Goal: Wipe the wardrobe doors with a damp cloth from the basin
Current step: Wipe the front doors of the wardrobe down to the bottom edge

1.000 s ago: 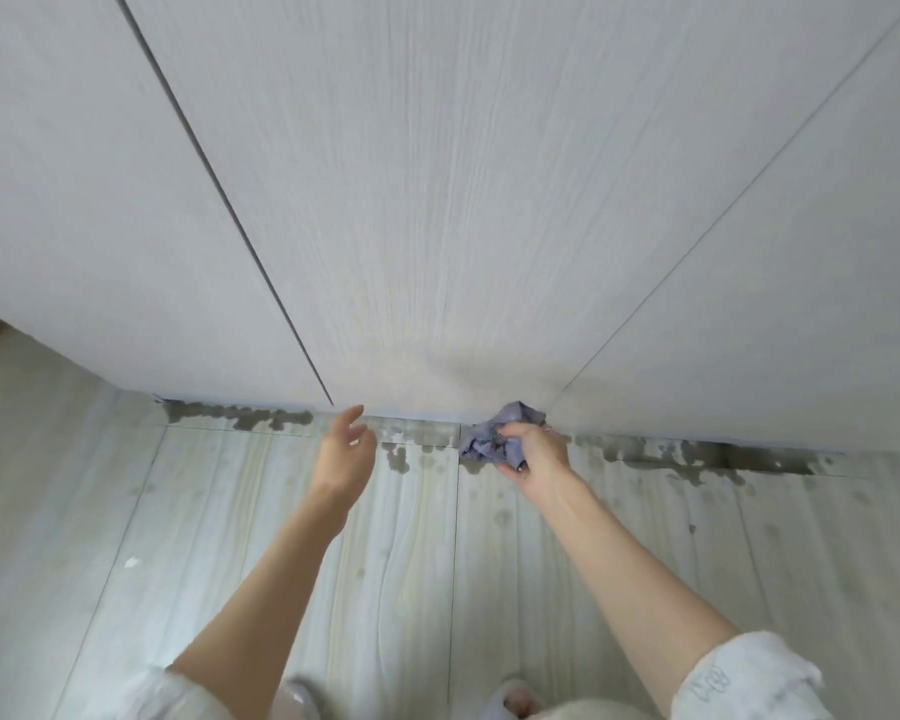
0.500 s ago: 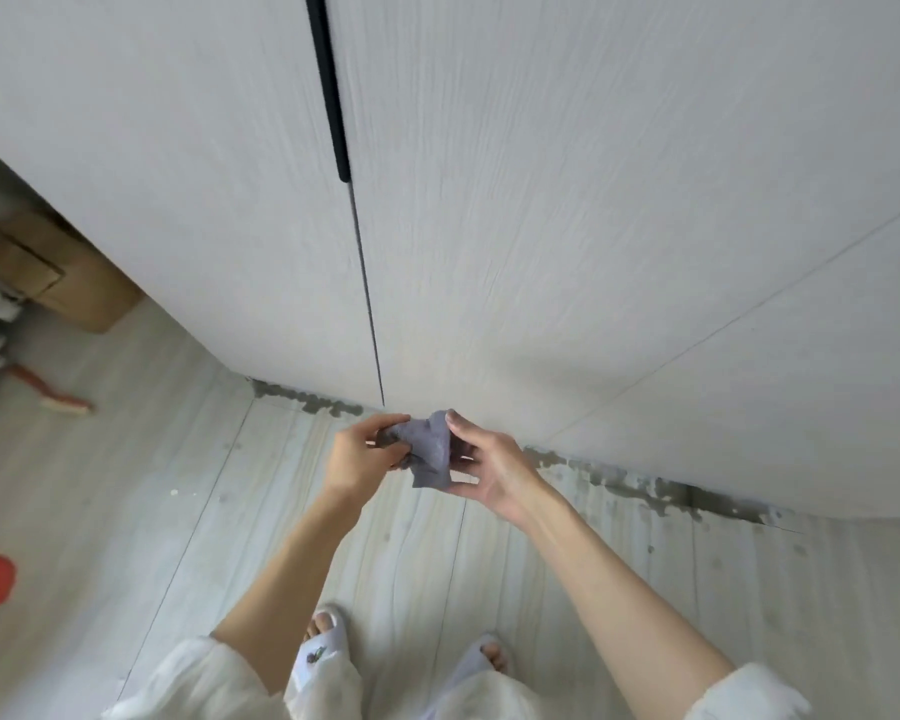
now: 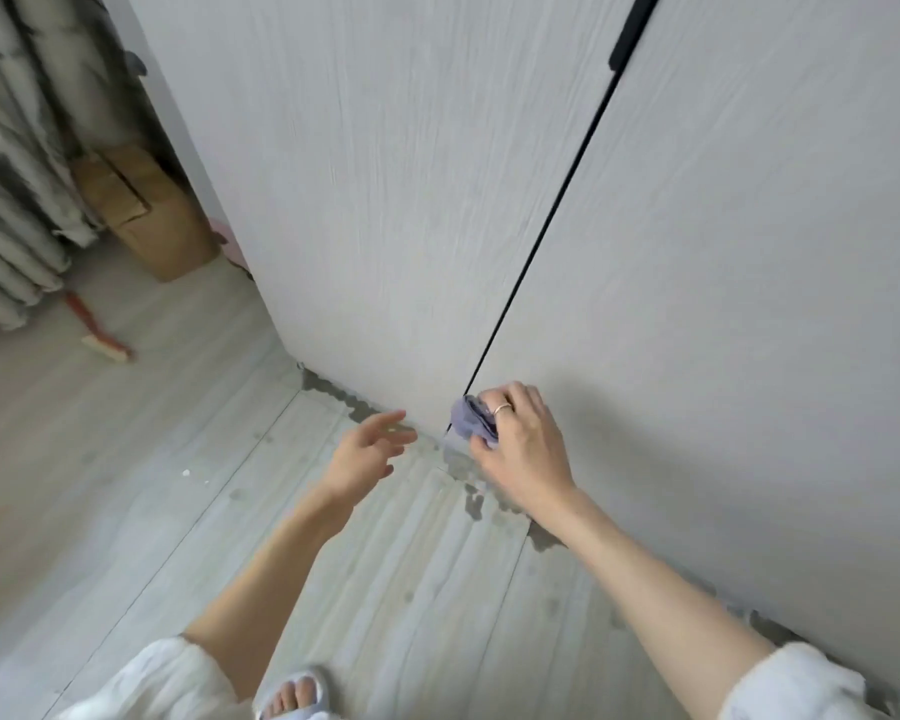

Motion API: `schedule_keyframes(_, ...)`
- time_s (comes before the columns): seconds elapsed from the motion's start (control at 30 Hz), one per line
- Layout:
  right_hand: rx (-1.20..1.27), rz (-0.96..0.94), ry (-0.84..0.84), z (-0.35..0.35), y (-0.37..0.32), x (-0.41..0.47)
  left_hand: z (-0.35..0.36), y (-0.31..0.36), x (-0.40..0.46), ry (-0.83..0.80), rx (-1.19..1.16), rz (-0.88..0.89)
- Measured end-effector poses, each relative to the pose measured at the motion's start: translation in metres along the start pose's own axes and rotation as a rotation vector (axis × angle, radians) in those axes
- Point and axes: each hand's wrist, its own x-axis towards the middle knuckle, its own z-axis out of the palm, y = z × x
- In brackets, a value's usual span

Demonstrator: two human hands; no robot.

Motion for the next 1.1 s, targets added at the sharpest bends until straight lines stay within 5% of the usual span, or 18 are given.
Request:
schedule_keyframes(0.07, -0.158, -0.267, 0.217, 0.014, 0.014, 0.033, -0.016, -0.02, 0.041, 0.095, -0.045, 0.059)
schedule_keyframes(0.27, -0.316, -0.527, 0.67, 0.097, 0.052, 0.086, -0.037, -0.074, 0.163, 0.277, -0.165, 0.278)
schedule_keyframes(0.5, -0.783, -0.742, 0.267, 0.246, 0.101, 0.058, -0.038, -0.099, 0.238, 0.326, -0.14, 0.499)
schedule_keyframes(0.77, -0.351, -0.461, 0.86, 0.164, 0.04, 0.109, -0.041, -0.065, 0.242, 0.36, -0.294, 0.572)
schedule_keyframes(0.83, -0.413, -0.474, 0.846, 0.175, 0.034, 0.117, -0.041, -0.06, 0.241, 0.319, -0.294, 0.588)
schedule_keyframes(1.0, -0.806, -0.651, 0.406, 0.244, 0.062, 0.081, -0.048, -0.064, 0.244, 0.22, -0.331, 0.61)
schedule_keyframes(1.1, -0.775, -0.559, 0.552, 0.221, 0.057, 0.085, -0.053, -0.067, 0.244, 0.171, -0.372, 0.62)
